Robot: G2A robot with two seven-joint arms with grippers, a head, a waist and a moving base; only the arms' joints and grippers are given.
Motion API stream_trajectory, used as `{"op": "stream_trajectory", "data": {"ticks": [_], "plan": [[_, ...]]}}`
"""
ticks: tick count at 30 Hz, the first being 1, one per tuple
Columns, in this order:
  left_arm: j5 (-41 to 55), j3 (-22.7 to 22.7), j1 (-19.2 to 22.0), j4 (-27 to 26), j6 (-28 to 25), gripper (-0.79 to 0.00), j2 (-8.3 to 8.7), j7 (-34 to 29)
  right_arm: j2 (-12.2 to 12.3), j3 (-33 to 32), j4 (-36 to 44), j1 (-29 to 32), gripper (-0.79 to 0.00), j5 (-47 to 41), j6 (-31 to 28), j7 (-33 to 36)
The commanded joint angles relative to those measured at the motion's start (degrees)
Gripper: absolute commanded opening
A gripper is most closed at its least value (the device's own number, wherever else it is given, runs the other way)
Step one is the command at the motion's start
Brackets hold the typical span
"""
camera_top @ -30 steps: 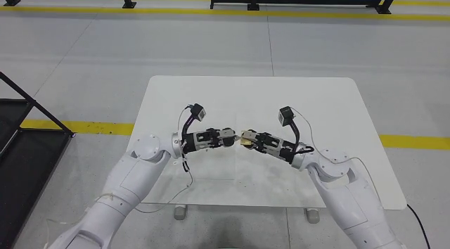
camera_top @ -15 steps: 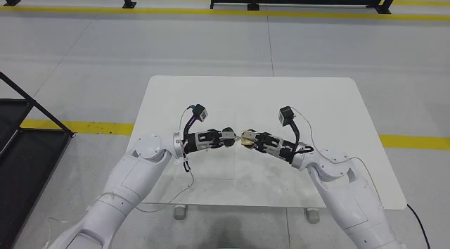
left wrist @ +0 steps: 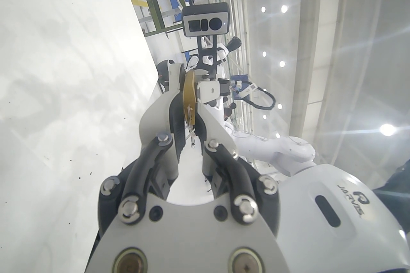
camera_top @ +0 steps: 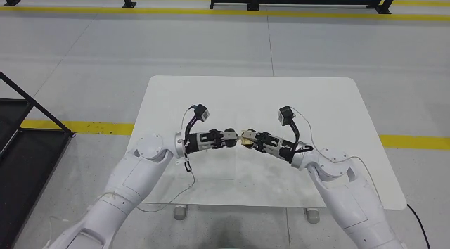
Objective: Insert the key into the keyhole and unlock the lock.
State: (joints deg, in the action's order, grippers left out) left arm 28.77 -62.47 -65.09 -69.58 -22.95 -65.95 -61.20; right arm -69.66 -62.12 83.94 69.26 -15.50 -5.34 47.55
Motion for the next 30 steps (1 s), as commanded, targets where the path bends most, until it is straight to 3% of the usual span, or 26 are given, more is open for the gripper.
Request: {"op": "stream_trajectory", "data": {"ticks": [1,6,9,30], "plan": [[-0.21,0.11,0.0,-0.04,0.07,-0.717,-0.03,0.12,-0.01,0.1,-0.12,-0.07,-0.785,-0.07,0.08,-0.05],[-0.83,0.19,0.01,-0.05,0.06,-0.727,-0.04,0.5,-0.03,0.25,-0.62,-0.34,-0.785,-0.16,0.17,-0.23],[-0.95,0.2,-0.03,-0.02,0.04,-0.785,-0.06,0.77,-0.02,0.32,-0.75,-0.44,-0.785,-0.22,0.11,-0.23],[-6.82,0.07,-1.09,-1.84,-2.85,-0.785,0.0,5.98,0.16,0.35,-0.21,-0.23,-0.785,-0.89,1.6,-0.25]]}}
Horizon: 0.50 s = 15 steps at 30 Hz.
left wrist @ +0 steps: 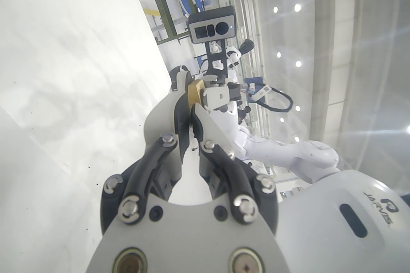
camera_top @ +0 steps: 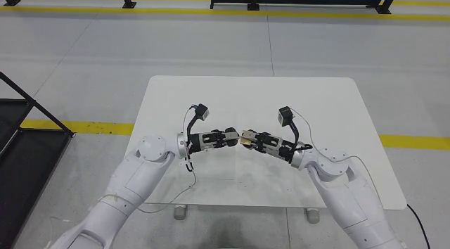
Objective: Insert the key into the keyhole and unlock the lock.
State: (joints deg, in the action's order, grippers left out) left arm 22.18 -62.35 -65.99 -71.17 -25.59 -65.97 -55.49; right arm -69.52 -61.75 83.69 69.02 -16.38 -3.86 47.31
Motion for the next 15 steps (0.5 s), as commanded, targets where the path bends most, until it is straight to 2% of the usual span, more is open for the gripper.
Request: {"op": "stream_trajectory", "data": {"ticks": [1,15], "plan": [[-0.58,-0.12,-0.33,-0.48,-0.45,-0.785,0.05,0.48,0.02,-0.03,0.1,0.04,-0.785,-0.1,0.14,0.01],[-3.62,-0.99,-2.26,-2.76,-3.4,-0.785,0.44,2.34,0.15,-0.1,-0.05,-0.08,-0.785,-0.55,1.35,0.17]]}}
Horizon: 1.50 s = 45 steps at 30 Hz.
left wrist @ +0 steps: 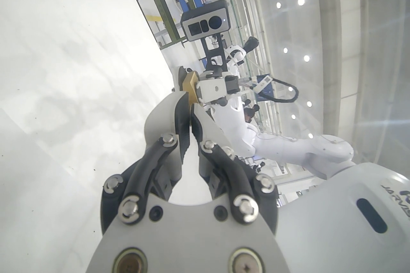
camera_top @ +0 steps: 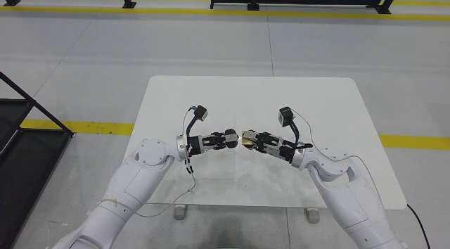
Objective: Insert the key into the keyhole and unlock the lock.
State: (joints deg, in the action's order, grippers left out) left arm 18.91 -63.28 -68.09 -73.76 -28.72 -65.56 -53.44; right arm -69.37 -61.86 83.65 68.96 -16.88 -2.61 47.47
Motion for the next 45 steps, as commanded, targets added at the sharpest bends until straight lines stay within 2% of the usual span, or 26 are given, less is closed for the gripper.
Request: {"op": "stream_trajectory", "data": {"ticks": [1,8,31,45], "plan": [[-0.71,-0.09,-0.33,-0.4,-0.61,-0.785,0.05,0.52,0.01,0.0,0.0,-0.03,-0.785,-0.09,0.21,0.02],[-3.72,-0.25,-1.08,-1.9,-1.87,-0.785,0.2,2.5,0.06,0.15,0.05,-0.17,-0.785,-0.17,0.68,0.36],[-19.37,-1.25,-4.63,-6.88,-8.52,-0.785,0.68,14.64,0.13,0.49,-0.58,-0.61,-0.785,-0.52,1.15,0.26],[-32.19,-1.88,-7.08,-10.15,-9.95,-0.785,0.81,24.25,0.14,0.83,-0.91,-0.86,-0.785,-0.6,1.44,0.19]]}}
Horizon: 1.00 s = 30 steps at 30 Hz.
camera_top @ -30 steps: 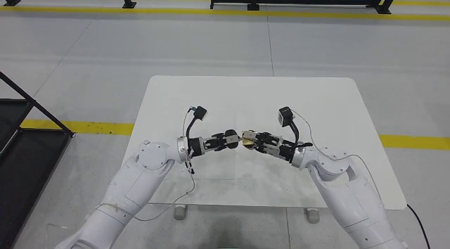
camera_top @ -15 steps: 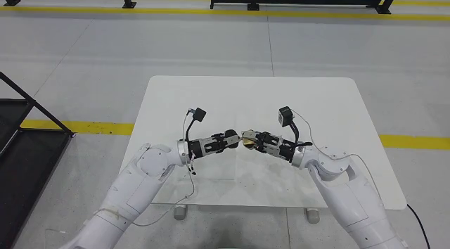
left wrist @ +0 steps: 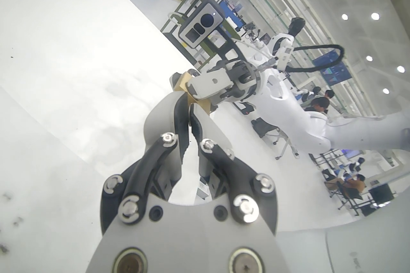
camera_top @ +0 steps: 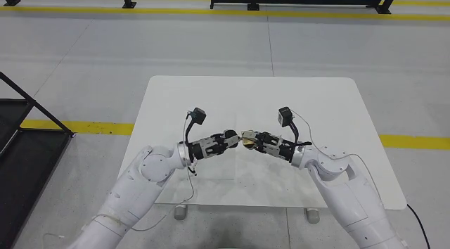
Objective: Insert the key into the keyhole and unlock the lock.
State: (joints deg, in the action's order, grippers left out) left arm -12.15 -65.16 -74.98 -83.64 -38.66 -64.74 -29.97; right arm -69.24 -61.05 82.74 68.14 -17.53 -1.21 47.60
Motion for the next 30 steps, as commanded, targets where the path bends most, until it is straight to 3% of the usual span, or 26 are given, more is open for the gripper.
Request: {"op": "stream_trajectory", "data": {"ticks": [1,30], "plan": [[-2.15,0.03,-0.37,-0.54,-0.08,-0.785,0.0,1.4,0.0,0.04,-0.02,-0.05,-0.785,-0.05,0.02,0.08],[-26.8,0.47,-4.65,-6.32,3.61,-0.785,-0.2,18.31,0.02,0.37,-0.8,-0.83,-0.785,-0.48,0.52,0.27]]}}
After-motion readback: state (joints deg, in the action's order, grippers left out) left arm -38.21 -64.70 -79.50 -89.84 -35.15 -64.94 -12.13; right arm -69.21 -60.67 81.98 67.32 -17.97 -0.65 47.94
